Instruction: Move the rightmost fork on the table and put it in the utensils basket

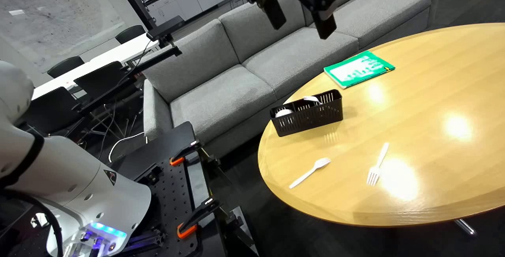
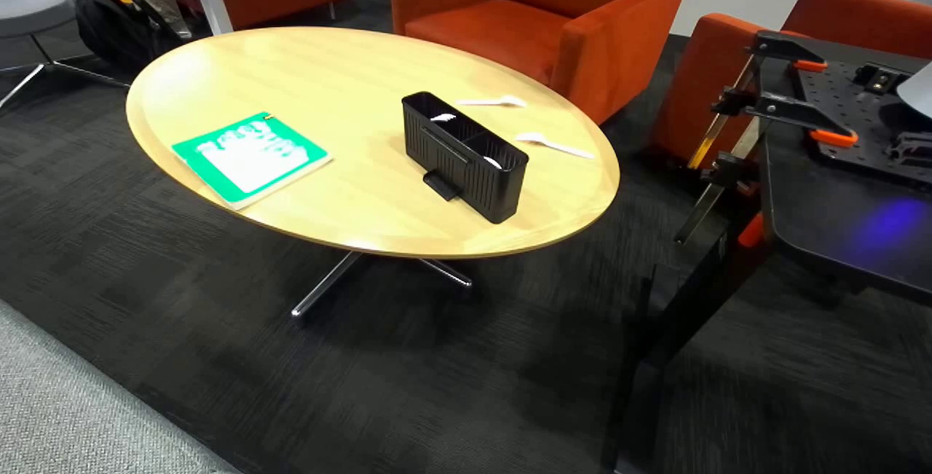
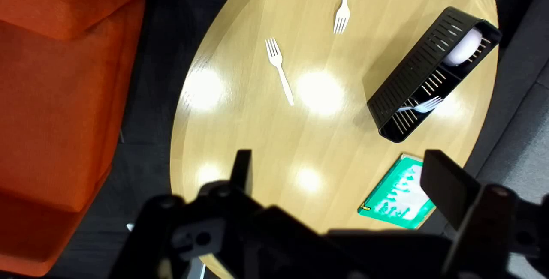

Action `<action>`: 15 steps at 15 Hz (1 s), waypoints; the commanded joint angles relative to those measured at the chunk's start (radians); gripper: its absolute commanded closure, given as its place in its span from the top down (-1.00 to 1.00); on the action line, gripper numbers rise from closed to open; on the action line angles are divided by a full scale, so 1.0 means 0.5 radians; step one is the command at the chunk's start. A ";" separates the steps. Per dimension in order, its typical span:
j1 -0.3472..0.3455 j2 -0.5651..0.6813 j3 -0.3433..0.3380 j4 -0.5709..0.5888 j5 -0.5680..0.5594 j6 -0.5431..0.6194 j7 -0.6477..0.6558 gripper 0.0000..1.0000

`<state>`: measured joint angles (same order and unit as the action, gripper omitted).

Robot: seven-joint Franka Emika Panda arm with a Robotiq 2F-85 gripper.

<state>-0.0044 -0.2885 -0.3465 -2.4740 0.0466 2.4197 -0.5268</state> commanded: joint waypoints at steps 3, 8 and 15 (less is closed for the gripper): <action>-0.022 0.065 0.061 -0.004 0.038 0.086 -0.101 1.00; 0.024 0.439 0.185 0.046 0.050 0.481 -0.248 1.00; -0.185 1.188 0.553 0.333 0.321 0.750 -0.621 1.00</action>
<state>-0.0184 0.1553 -0.1549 -2.4082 0.1596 2.7702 -0.7541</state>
